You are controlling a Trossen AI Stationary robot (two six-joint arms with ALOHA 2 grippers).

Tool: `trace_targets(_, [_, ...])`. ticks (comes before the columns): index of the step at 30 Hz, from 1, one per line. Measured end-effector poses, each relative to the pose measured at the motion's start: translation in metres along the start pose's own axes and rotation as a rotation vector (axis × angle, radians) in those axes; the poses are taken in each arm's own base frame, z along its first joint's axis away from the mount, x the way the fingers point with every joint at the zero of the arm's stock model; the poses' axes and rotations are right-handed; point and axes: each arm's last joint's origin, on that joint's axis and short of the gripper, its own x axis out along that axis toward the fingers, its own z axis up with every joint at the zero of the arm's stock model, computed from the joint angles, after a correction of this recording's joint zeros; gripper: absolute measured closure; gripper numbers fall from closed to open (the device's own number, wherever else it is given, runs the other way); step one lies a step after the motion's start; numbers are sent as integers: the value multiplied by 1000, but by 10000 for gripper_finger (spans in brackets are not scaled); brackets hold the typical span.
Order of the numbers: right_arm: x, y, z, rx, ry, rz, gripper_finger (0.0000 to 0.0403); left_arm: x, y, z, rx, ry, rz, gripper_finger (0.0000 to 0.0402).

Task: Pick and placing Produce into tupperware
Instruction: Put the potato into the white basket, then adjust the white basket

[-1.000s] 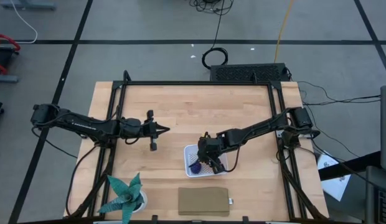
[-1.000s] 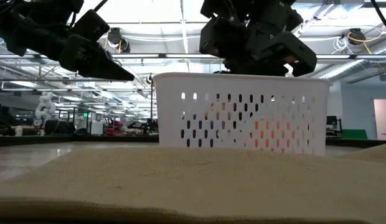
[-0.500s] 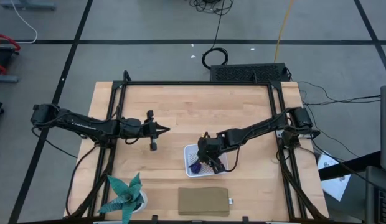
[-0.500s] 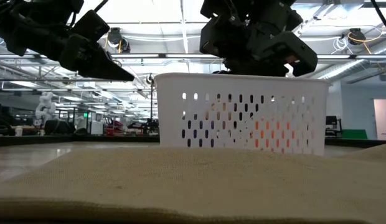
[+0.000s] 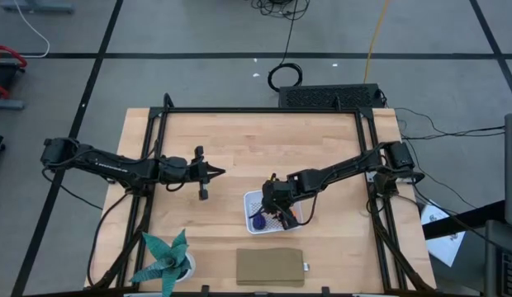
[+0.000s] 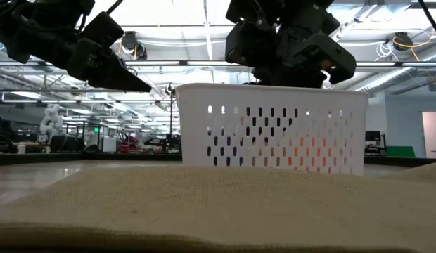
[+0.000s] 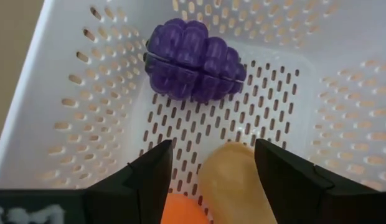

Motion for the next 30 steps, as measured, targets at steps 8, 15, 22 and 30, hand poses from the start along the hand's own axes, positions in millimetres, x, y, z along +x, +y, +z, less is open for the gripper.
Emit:
trace_targets(8, [-13,0,4,4,-35,-66,184,0,0,-1,-1,7,-1,382])
trace_targets(15, [-48,2,11,-41,-114,-167,214,0,0,-1,-1,10,-1,382])
trace_targets(22, [-79,-4,9,-54,-142,-255,325,0,0,-1,-1,11,-1,382])
trace_targets(30, [-81,-21,-5,4,-34,-357,392,0,0,-1,-1,13,-1,382])
